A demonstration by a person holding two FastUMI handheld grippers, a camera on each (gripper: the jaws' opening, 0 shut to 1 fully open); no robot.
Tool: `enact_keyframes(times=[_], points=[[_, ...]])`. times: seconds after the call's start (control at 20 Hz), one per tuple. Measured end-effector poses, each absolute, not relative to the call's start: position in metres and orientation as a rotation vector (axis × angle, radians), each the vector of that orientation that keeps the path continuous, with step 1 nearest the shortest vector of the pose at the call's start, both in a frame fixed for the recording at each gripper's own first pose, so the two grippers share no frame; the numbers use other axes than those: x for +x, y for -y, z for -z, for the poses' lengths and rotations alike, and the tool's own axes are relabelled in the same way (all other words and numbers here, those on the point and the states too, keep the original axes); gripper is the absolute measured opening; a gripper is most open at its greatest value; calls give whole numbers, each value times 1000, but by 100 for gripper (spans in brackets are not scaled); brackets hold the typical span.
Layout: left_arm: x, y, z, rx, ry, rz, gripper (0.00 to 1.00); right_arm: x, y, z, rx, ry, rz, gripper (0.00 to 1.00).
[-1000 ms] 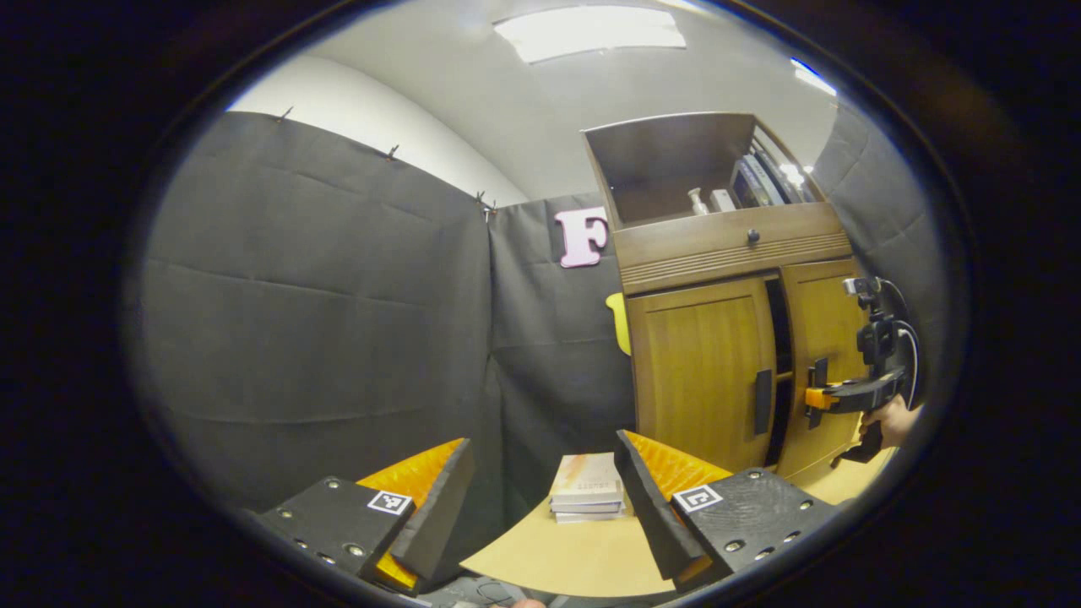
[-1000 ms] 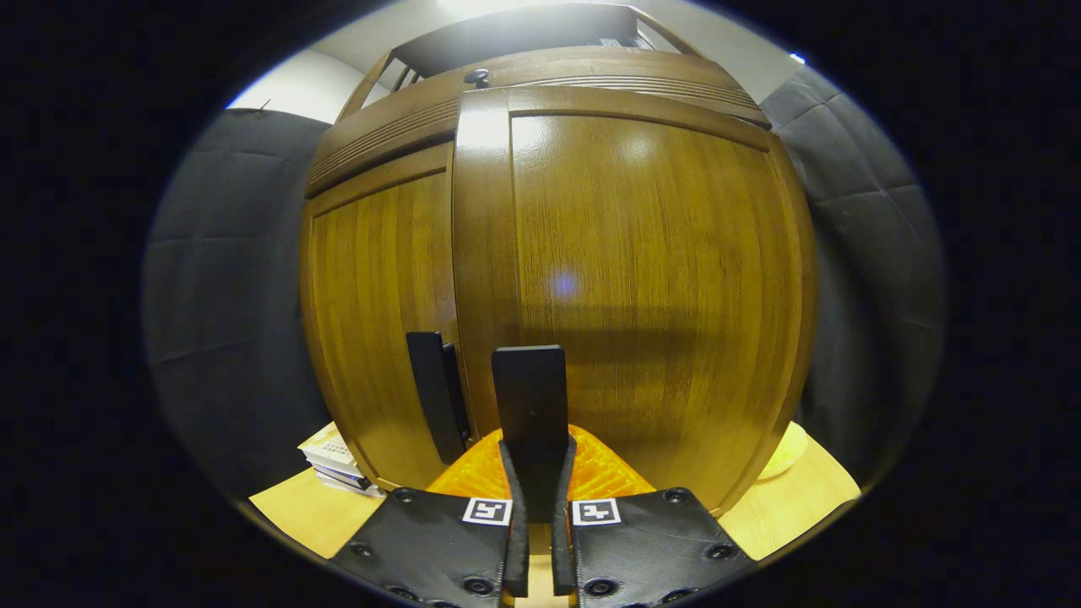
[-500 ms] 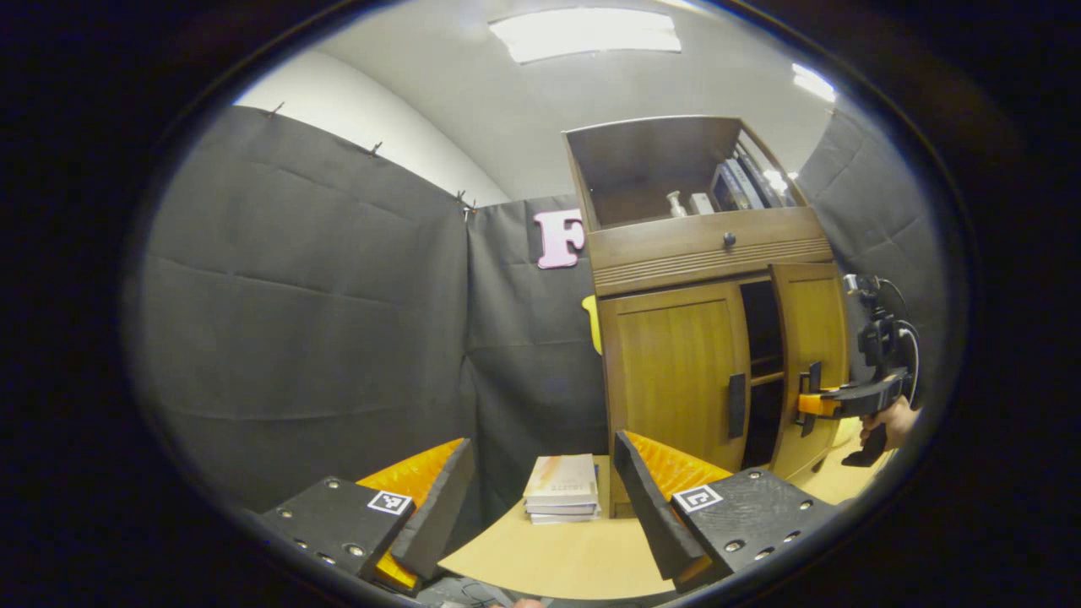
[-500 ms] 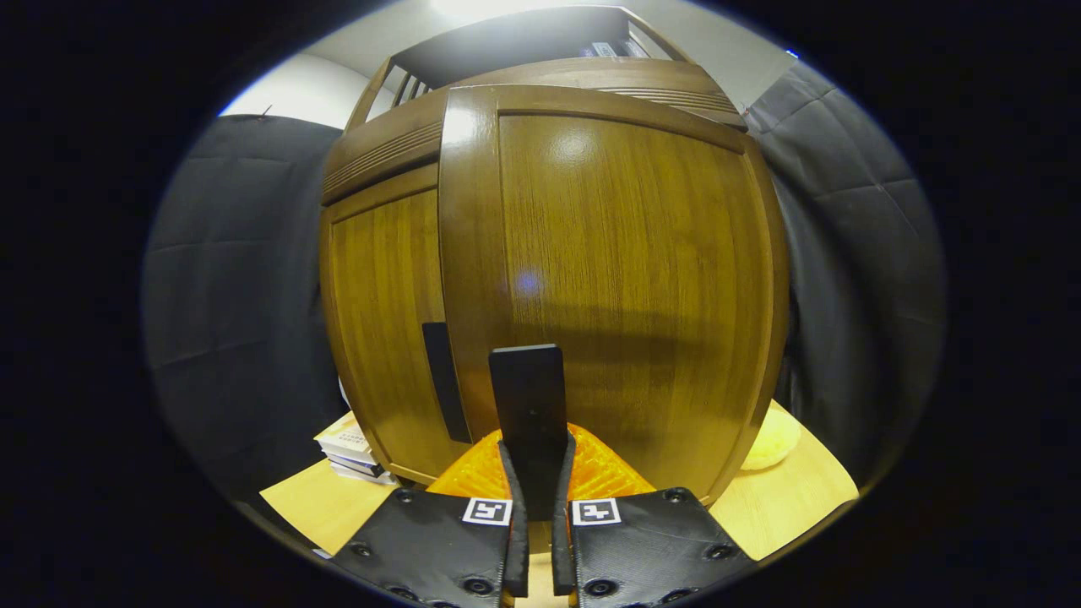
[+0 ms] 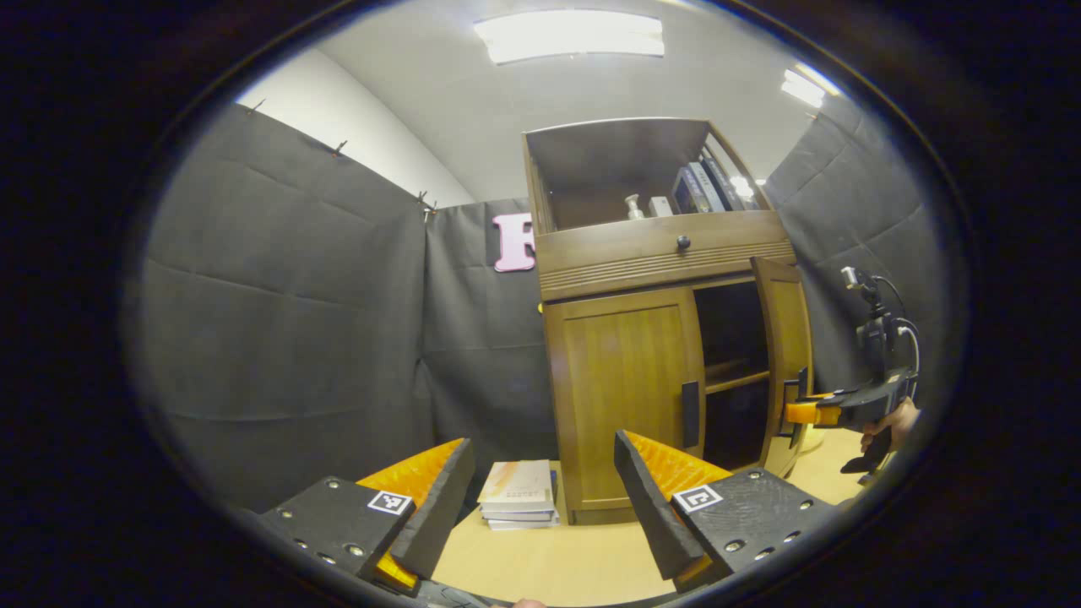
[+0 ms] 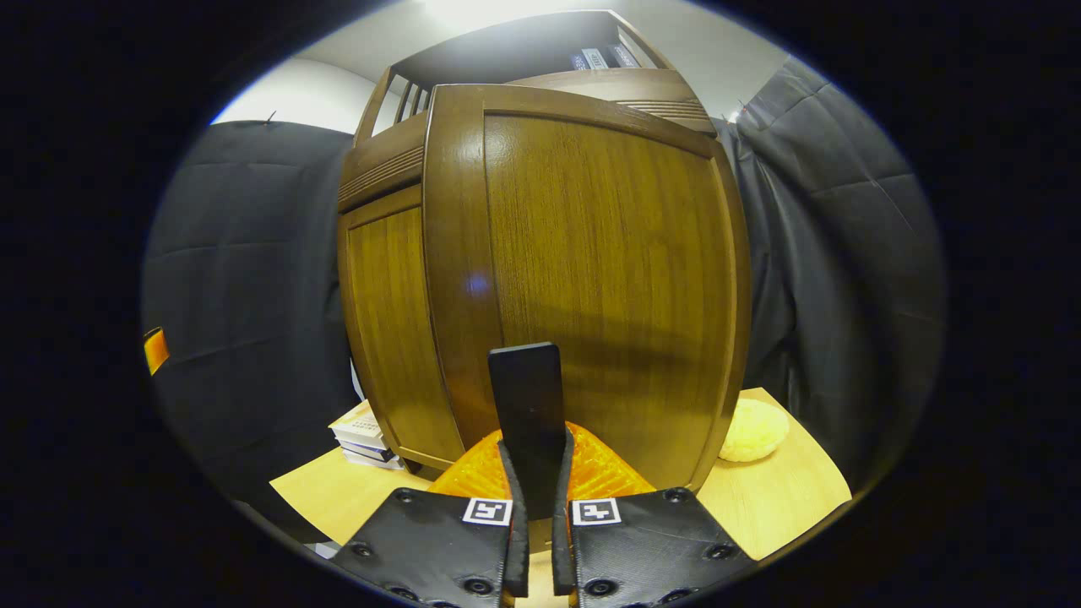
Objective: Open the right door of the double-door shoe cabinet with the right hand, and open the left door with the left hand.
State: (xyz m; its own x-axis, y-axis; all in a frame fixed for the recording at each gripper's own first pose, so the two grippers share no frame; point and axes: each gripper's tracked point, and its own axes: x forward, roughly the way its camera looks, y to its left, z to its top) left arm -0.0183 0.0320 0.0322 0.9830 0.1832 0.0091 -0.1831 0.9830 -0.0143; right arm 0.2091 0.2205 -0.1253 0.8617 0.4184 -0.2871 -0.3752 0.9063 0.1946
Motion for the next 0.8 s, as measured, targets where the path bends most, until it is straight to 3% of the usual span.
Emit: enact_keyframes(times=[0.8], points=[[-21,-27,-48,-44,23,-11,98,209,-221,123,124,-332,-390,12]])
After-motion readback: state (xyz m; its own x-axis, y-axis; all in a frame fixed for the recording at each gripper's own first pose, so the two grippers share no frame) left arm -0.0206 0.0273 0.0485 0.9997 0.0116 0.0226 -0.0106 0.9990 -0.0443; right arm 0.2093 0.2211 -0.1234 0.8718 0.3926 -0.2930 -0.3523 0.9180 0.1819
